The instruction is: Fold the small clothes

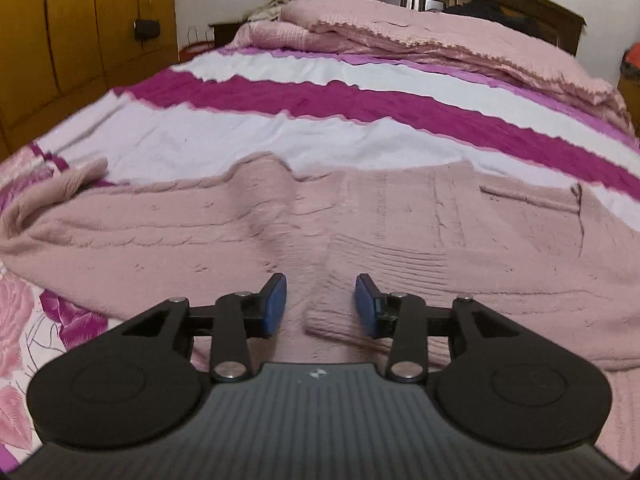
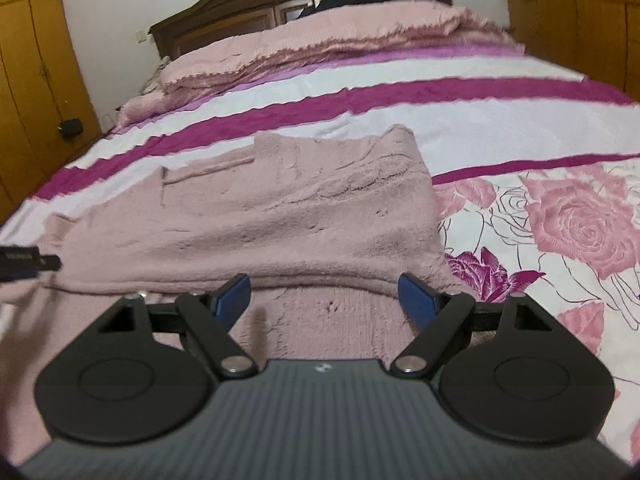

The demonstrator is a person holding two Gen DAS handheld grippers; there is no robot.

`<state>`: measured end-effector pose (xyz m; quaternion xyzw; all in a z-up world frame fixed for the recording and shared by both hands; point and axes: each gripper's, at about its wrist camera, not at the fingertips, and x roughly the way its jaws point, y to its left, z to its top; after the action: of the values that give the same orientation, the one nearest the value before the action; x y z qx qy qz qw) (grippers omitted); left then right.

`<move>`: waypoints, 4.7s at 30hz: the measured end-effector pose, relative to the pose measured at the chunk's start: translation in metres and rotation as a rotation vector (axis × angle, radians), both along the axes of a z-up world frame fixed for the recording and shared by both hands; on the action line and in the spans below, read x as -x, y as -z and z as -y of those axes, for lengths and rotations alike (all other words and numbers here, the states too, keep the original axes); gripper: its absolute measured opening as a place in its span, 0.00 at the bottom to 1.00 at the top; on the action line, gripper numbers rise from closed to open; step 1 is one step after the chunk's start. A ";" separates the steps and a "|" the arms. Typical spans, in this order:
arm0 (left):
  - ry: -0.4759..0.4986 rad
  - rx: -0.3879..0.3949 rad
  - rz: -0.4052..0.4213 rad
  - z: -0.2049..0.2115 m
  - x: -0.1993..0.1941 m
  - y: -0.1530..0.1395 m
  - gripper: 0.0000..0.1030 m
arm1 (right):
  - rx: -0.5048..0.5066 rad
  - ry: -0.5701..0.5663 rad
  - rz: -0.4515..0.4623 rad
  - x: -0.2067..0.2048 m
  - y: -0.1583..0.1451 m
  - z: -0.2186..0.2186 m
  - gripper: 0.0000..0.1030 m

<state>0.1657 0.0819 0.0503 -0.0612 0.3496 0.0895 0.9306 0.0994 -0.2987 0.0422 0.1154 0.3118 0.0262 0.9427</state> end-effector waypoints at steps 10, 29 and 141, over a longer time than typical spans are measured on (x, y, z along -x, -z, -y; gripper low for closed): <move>0.095 0.011 -0.007 0.001 -0.023 -0.008 0.47 | 0.083 -0.011 0.055 -0.027 -0.026 0.036 0.80; 0.038 0.022 -0.037 0.009 -0.043 0.013 0.61 | -0.165 -0.136 0.024 -0.125 0.031 0.090 0.82; -0.194 -0.063 -0.062 -0.285 0.001 0.012 0.64 | 0.108 -0.004 -0.042 0.050 -0.017 -0.106 0.65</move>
<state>0.1651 0.3665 0.0386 -0.0627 0.3676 0.1920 0.9078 0.0495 -0.1925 0.0590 0.0641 0.3325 0.0089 0.9409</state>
